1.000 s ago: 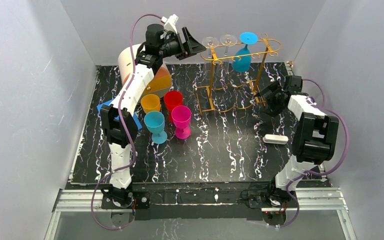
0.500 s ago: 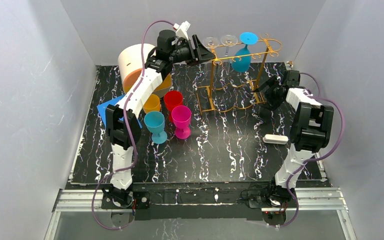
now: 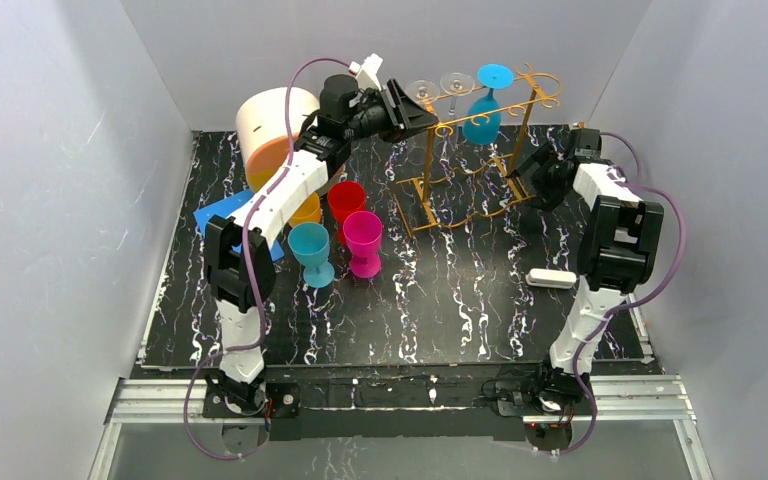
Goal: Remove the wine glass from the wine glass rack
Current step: Adjust the wine rack at the center of the board.
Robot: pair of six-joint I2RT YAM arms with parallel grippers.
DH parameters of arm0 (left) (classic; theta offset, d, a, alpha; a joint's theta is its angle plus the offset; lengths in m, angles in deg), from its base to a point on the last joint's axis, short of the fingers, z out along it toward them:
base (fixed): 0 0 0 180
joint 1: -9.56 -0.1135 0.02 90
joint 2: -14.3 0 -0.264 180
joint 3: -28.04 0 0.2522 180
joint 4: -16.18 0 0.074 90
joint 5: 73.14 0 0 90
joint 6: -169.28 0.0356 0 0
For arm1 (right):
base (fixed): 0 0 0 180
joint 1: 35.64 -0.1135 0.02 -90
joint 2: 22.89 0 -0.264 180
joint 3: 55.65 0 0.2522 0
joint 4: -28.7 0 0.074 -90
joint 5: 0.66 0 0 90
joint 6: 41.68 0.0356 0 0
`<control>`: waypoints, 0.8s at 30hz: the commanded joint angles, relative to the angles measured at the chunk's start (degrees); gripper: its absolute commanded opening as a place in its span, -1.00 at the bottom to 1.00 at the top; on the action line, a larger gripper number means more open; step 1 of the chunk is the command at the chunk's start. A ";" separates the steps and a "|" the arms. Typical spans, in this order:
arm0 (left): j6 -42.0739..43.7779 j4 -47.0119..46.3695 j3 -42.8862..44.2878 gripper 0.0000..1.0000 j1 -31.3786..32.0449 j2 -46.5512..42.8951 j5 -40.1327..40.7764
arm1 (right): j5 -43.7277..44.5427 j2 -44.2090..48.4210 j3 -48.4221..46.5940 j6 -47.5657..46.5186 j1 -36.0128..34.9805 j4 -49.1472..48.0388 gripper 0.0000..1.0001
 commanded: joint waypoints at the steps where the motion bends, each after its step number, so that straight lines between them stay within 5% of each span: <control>1: -6.65 -8.40 -4.66 -0.10 1.56 -7.25 0.90 | -1.44 -1.99 -6.34 -1.24 0.34 0.83 0.97; 24: -18.88 -20.44 -15.99 -0.05 8.80 -10.47 9.71 | -4.02 -11.32 -22.25 -2.77 1.22 7.56 0.97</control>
